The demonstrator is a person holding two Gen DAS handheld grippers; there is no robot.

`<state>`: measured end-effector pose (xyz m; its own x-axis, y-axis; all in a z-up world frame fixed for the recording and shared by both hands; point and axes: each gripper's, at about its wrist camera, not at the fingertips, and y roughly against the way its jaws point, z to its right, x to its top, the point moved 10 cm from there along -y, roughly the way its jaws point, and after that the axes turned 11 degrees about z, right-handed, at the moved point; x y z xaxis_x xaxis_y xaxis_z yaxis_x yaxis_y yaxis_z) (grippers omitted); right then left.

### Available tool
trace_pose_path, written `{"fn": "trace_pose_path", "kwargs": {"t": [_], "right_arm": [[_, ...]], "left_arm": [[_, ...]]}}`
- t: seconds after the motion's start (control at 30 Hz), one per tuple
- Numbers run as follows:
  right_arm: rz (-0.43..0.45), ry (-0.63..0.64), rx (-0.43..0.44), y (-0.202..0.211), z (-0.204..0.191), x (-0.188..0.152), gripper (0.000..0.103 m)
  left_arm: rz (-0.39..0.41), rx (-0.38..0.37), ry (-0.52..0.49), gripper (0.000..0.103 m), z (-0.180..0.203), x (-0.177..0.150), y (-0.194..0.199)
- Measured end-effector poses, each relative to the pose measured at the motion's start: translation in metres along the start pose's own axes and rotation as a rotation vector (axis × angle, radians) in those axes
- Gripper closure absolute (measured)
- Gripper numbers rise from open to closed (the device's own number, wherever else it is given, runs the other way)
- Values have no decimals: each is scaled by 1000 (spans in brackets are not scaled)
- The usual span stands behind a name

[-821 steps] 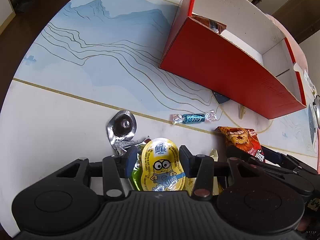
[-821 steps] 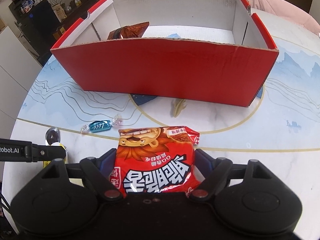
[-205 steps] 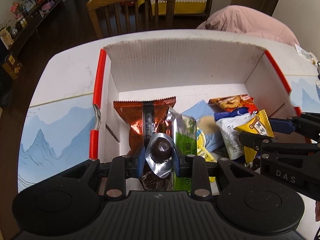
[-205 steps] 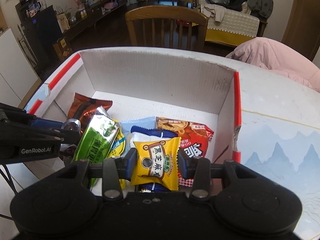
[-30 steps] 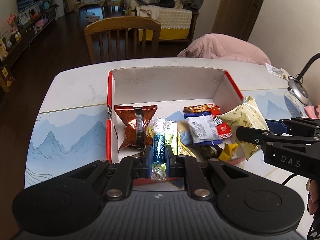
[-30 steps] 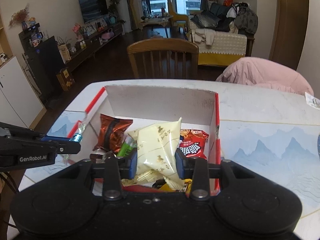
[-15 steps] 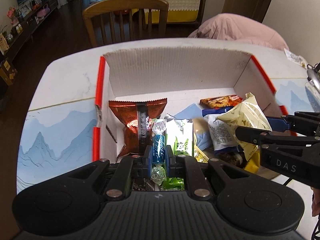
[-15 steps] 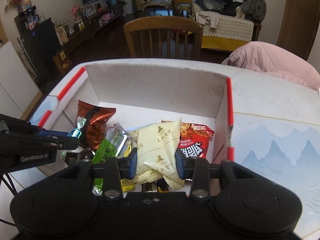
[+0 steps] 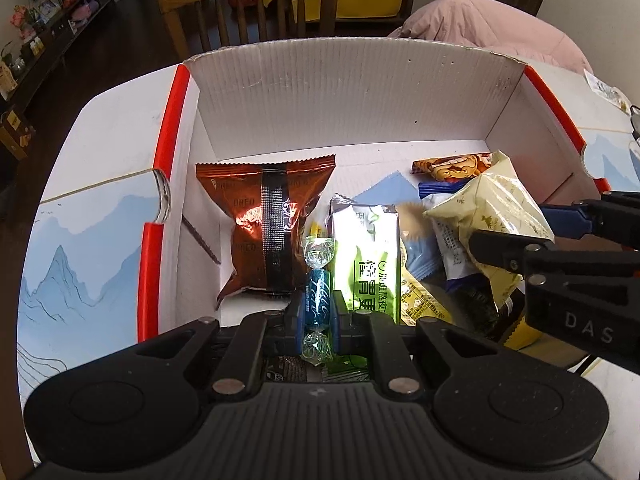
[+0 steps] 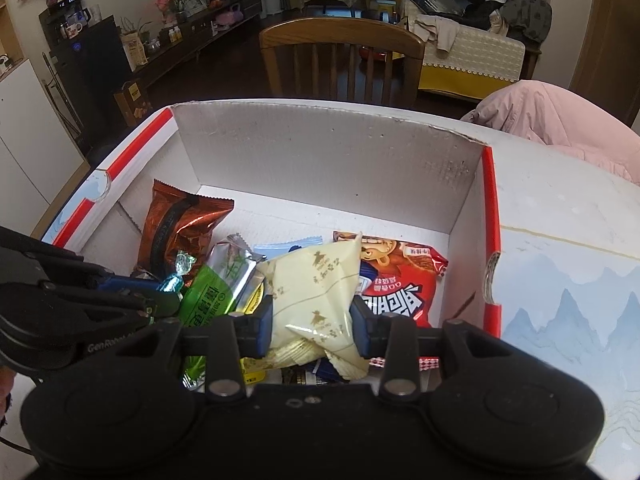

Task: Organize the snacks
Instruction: 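Open both grippers, releasing the cream wrapper and blue candy into the box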

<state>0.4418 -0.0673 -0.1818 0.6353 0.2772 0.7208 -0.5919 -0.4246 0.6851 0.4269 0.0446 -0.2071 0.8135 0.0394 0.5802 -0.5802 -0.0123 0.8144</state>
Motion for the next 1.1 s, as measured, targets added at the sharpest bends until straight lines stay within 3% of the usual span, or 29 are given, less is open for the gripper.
{"fn": "trace_pose_path", "kwargs": {"t": [0.17,0.27,0.43,0.57,0.6,0.63,0.73,1.1], "right_arm": [[-8,-5,2,2,0,-2,64],[-8,-14,3,7,-1,-2,63],[7,-12,9,16,-4,-2,56],[45,-15,-4,28,-3,1,20],[60,-17,-7,32,-3,2,16],[68,-18,-11,35,-3,3,16],[75,-29,-5,45,-3,5,16],[141,-57,-1,85,-9,9,8]], "left_arm": [[0,-5,17,90,-2,-1,4],[8,-15,30,78,-3,-1,8],[31,-33,43,75,-3,-2,20],[54,-46,40,68,-1,-1,30],[59,-51,39,66,0,-1,33],[65,-58,40,62,1,0,35],[101,-54,38,36,2,3,47],[179,-77,61,32,-4,3,88]]}}
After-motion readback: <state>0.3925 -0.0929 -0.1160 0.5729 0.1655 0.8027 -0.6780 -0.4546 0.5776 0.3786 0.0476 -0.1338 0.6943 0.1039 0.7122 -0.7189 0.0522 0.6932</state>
